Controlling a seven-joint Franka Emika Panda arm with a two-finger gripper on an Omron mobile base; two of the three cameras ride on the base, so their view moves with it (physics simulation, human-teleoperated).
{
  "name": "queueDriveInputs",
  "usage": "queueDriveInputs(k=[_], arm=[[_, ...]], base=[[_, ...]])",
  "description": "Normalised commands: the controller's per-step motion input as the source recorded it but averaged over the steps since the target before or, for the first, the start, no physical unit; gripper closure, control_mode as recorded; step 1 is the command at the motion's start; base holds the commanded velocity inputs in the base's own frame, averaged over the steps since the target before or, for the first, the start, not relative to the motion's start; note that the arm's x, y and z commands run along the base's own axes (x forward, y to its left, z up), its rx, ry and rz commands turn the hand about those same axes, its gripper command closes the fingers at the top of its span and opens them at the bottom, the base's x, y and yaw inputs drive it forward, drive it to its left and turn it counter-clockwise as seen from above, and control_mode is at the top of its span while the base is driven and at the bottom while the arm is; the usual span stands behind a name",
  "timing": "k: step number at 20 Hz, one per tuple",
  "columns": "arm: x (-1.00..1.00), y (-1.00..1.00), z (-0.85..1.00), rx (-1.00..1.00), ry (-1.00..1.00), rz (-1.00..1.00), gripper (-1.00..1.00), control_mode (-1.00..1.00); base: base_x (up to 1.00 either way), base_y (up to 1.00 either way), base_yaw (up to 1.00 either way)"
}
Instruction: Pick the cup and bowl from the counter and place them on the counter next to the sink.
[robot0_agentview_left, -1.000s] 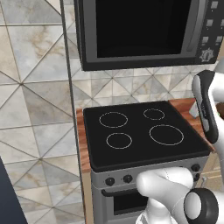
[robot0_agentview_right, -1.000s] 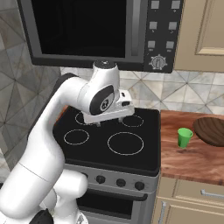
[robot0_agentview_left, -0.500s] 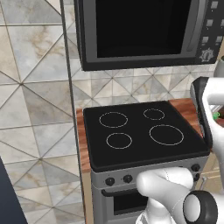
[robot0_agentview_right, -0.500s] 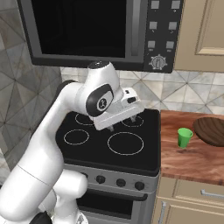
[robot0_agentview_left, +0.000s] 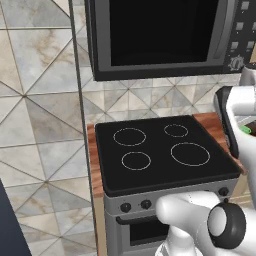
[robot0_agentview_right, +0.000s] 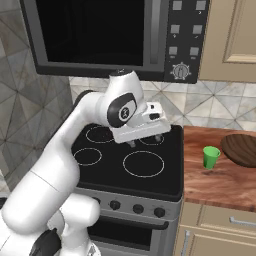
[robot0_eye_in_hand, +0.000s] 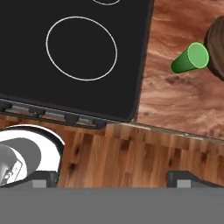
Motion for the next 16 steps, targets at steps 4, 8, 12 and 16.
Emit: queueDriveInputs(k=[4, 8, 12, 16], arm=[[0.00, -0.24, -0.15, 0.24, 0.00, -0.08, -1.00, -1.00], [0.01, -0.21, -0.18, 0.19, 0.00, -0.01, -1.00, -1.00], [0.23, -0.19, 0.00, 0.03, 0.00, 0.00, -1.00, -1.00], [0.40, -0.22, 0.00, 0.00, 0.01, 0.00, -1.00, -1.00]], base=[[0.00, 0.00, 0.00], [0.00, 0.00, 0.00], [0.00, 0.00, 0.00], [0.00, 0.00, 0.00]])
